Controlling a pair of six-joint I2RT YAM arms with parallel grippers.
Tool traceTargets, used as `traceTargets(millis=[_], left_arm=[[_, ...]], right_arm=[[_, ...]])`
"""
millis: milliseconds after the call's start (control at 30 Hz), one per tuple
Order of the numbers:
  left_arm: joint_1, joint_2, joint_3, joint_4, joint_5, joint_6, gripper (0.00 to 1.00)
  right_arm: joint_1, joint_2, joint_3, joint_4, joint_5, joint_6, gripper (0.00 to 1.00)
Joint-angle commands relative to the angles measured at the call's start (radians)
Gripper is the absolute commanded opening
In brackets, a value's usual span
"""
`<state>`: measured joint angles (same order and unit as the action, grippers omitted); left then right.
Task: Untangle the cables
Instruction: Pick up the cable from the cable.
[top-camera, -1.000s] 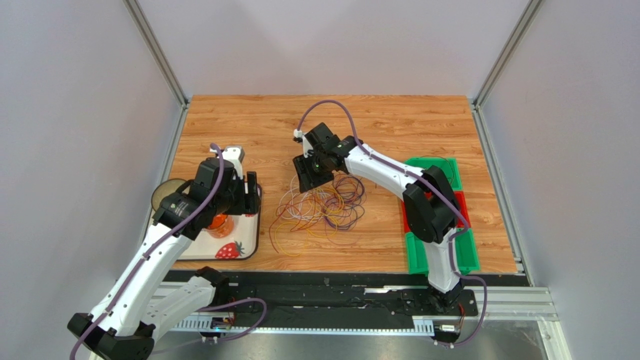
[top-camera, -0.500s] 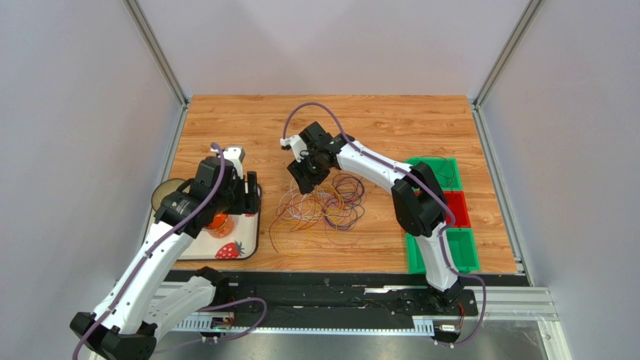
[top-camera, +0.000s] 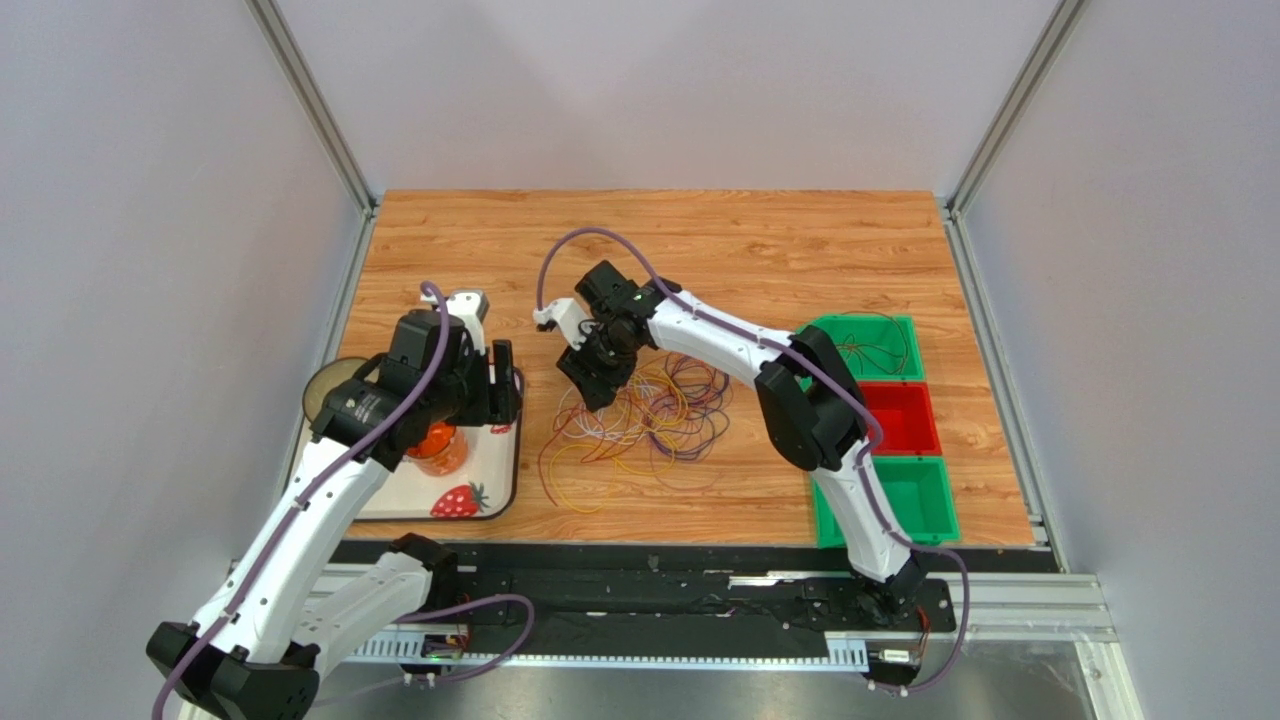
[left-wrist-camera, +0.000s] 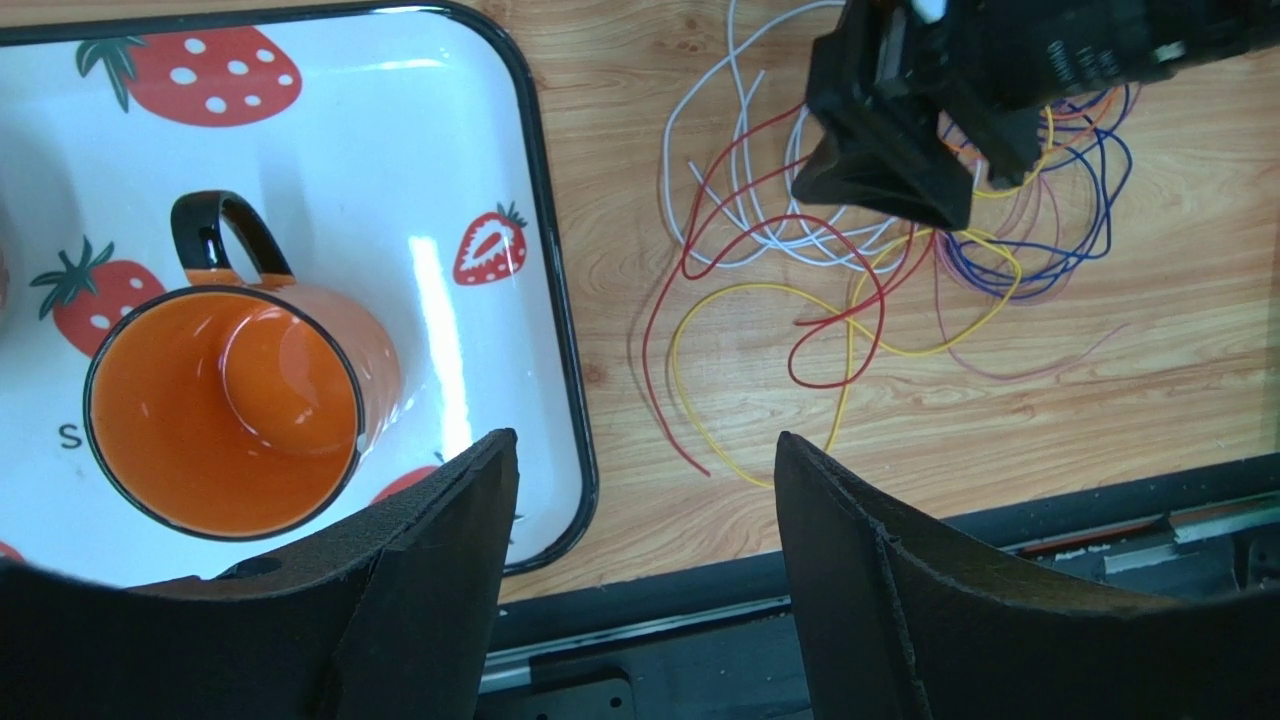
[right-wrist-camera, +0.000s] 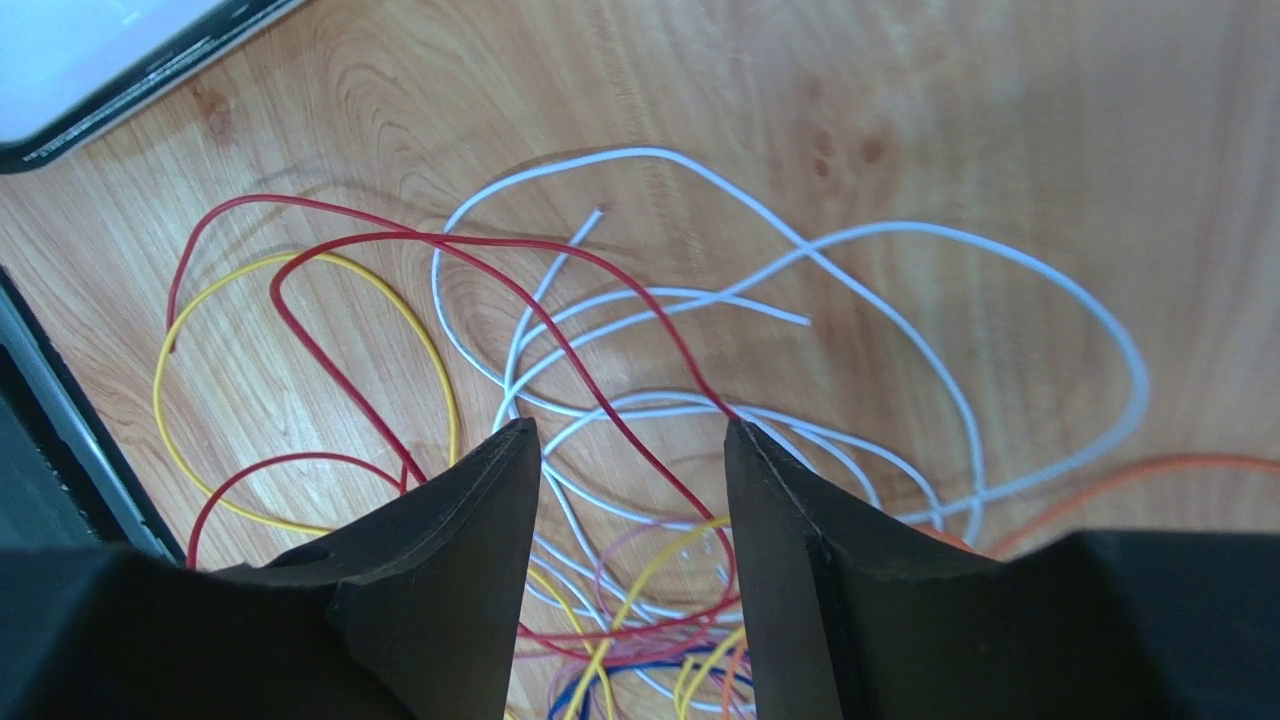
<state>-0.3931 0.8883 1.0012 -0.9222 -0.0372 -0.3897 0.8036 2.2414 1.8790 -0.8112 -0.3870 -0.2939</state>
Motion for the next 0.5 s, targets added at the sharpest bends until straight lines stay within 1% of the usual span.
traceTargets(millis=[0,233,467], left_arm=[[0.007,0.003,-0.009,0.031,0.013,0.017,0.72],[0.010,0.011,-0.007,0.032,0.016,0.018,0.71],[0.011,0.012,-0.007,0.033,0.019,0.020,0.71]], right_arm=[[0.022,0.021,0.025,-0.002,-0.003,-0.040,0.52],[0.026,0.009,0.003,0.012,0.036,-0.039,0.52],[0.048,-0.071,-0.043,0.069,0.091,-0.027,0.52]])
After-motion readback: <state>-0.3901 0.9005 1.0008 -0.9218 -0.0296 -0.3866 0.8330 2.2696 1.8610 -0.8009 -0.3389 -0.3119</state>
